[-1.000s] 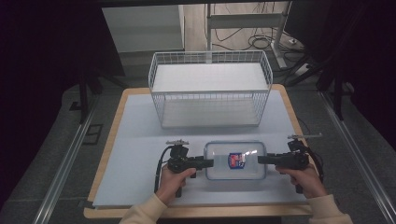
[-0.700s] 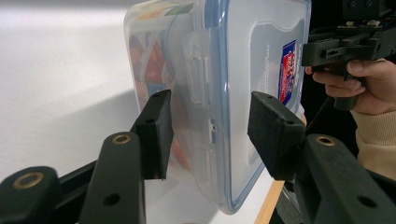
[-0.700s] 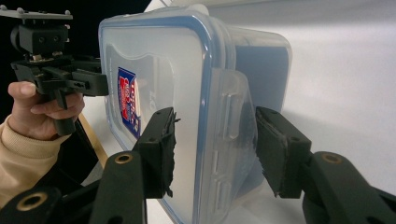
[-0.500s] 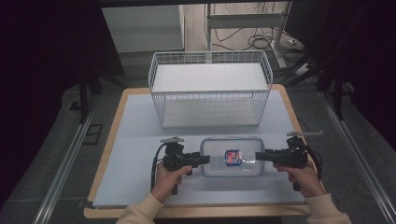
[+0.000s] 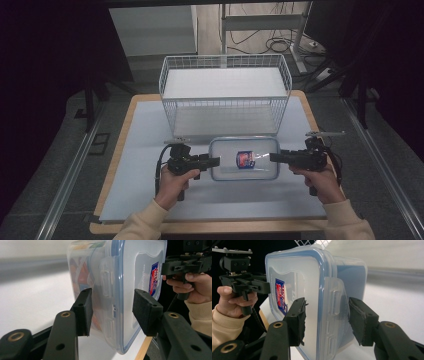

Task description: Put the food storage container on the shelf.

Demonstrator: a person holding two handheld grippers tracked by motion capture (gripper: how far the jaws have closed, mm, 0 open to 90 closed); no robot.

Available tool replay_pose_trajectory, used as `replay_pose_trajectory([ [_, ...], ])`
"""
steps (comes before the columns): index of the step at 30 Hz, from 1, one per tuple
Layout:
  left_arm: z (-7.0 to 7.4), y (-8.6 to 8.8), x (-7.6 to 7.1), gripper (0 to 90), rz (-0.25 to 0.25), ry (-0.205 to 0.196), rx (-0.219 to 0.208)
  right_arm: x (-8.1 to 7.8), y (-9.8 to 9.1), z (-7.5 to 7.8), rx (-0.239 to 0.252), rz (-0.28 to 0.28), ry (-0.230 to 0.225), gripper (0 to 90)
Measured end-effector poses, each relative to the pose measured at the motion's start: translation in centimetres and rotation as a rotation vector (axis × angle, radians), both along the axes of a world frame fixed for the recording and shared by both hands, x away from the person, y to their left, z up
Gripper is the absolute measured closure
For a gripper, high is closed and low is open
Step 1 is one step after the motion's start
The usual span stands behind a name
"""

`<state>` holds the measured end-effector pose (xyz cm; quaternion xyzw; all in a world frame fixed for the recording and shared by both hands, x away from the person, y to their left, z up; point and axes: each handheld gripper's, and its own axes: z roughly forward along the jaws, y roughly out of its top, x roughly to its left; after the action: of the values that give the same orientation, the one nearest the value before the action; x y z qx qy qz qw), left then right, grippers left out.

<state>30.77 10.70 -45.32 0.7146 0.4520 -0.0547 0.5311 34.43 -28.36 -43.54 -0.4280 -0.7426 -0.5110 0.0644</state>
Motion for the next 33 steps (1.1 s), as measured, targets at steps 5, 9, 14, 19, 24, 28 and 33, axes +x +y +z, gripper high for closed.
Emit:
replay_pose_trajectory([
  [5, 1.3, 0.6, 0.2, 52.3, 0.001, -0.017, -0.001, 0.3, 0.5, 1.3, 0.004, 0.003, -0.033, 49.5],
  [9, 2.3, 1.0, 0.5, 52.3, 0.003, -0.036, -0.002, 0.5, 0.9, 2.4, 0.01, 0.005, -0.059, 49.6],
  [14, 3.4, 1.4, 0.7, 52.6, 0.005, -0.053, -0.008, 0.9, 1.4, 3.7, 0.016, 0.007, -0.09, 49.5],
  [19, 4.3, 1.8, 1.0, 52.9, 0.013, -0.058, -0.023, 1.2, 1.7, 4.7, 0.019, 0.006, -0.111, 49.6],
  [24, 5.2, 2.1, 1.3, 52.9, 0.012, -0.077, -0.022, 1.5, 2.0, 5.8, 0.014, 0.01, -0.127, 49.6],
  [28, 5.9, 2.4, 1.6, 52.9, 0.013, -0.085, -0.023, 1.7, 2.3, 6.6, 0.014, 0.009, -0.142, 49.6],
  [33, 7.6, 2.7, 2.1, 52.9, 0.015, -0.114, -0.008, 2.3, 2.6, 7.7, 0.025, 0.009, -0.156, 49.6],
])
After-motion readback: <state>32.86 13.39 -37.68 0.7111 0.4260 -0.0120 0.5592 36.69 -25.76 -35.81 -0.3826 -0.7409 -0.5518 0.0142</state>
